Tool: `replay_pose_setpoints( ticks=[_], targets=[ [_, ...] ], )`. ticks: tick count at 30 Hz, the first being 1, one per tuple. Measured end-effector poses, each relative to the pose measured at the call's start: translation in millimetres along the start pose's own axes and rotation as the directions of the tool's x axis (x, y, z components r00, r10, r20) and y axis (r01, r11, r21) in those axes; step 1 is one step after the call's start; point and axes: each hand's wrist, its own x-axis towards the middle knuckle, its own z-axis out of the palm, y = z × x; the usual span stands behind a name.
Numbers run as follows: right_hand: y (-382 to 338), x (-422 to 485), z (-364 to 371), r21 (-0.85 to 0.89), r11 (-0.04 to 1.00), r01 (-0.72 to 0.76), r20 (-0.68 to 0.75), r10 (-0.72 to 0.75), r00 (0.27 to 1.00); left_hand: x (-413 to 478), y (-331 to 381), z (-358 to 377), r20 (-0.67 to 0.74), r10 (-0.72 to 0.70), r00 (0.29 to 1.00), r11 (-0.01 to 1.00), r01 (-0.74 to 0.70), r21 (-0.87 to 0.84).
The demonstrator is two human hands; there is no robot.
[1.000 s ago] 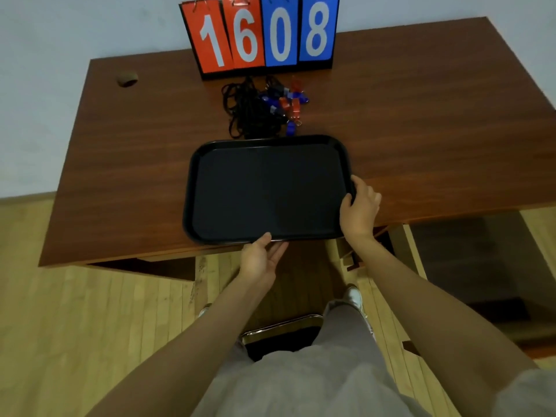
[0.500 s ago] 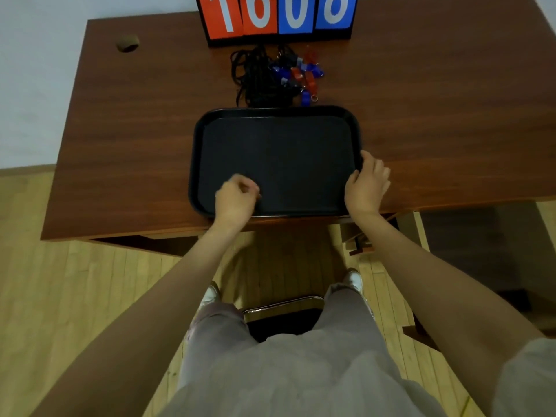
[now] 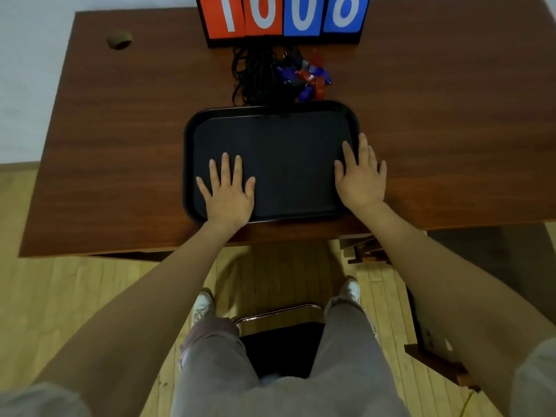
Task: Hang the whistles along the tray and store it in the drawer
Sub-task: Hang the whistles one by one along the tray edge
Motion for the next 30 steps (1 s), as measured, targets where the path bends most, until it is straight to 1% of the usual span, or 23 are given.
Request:
replay_pose_setpoints(
  ticks=[4, 7, 8, 9, 11, 13, 15, 17, 21, 24, 30],
  targets=[
    [-6.7, 8.1, -4.1, 0.0, 0.999, -0.035, 0.026, 0.035, 0.999, 15.6, 0.5, -6.2, 0.005, 0.024, 1.0, 1.0, -0.024, 0.005],
    [-12.4, 12.1, -3.9, -0.077, 0.996, -0.048, 0.002, 0.048, 0.999, 18.9, 2.2, -8.3, -0.039, 0.027, 0.999, 0.999, -0.025, 0.047],
    [-14.4, 14.4, -3.8, -0.114, 0.993, -0.023, -0.037, 0.019, 0.999, 20.8, 3.4, -9.8, -0.074, 0.042, 0.996, 0.996, -0.035, 0.085],
    [-16.6, 17.7, -3.5, -0.133, 0.991, 0.03, -0.089, -0.042, 0.995, 24.5, 4.8, -11.7, -0.114, 0.071, 0.991, 0.991, -0.057, 0.122],
    [-21.2, 26.4, -1.7, -0.132, 0.974, 0.184, -0.166, -0.204, 0.965, 35.7, 8.1, -17.0, -0.188, 0.16, 0.969, 0.979, -0.132, 0.155],
    [-27.1, 40.3, -0.6, -0.095, 0.946, 0.31, -0.177, -0.322, 0.93, 52.9, 9.5, -20.5, -0.23, 0.244, 0.942, 0.965, -0.213, 0.15],
    [-33.2, 53.0, -1.1, -0.07, 0.926, 0.371, -0.148, -0.378, 0.914, 69.1, 10.2, -22.5, -0.224, 0.277, 0.934, 0.958, -0.25, 0.142],
    [-36.9, 61.4, -1.4, -0.041, 0.92, 0.39, -0.125, -0.392, 0.911, 79.1, 10.4, -23.2, -0.205, 0.271, 0.941, 0.96, -0.249, 0.127],
    [-37.6, 64.6, -2.9, -0.017, 0.926, 0.377, -0.038, -0.377, 0.925, 81.9, 8.7, -21.7, -0.161, 0.261, 0.952, 0.962, -0.242, 0.129],
    [-37.1, 57.5, 0.8, -0.025, 0.924, 0.381, -0.046, -0.381, 0.923, 73.9, 10.9, -18.9, -0.094, 0.251, 0.963, 0.963, -0.238, 0.131],
    [-33.0, 38.6, 9.0, -0.019, 0.924, 0.382, -0.078, -0.382, 0.921, 60.8, 11.1, -13.6, -0.117, 0.218, 0.969, 0.972, -0.205, 0.115]
  ],
)
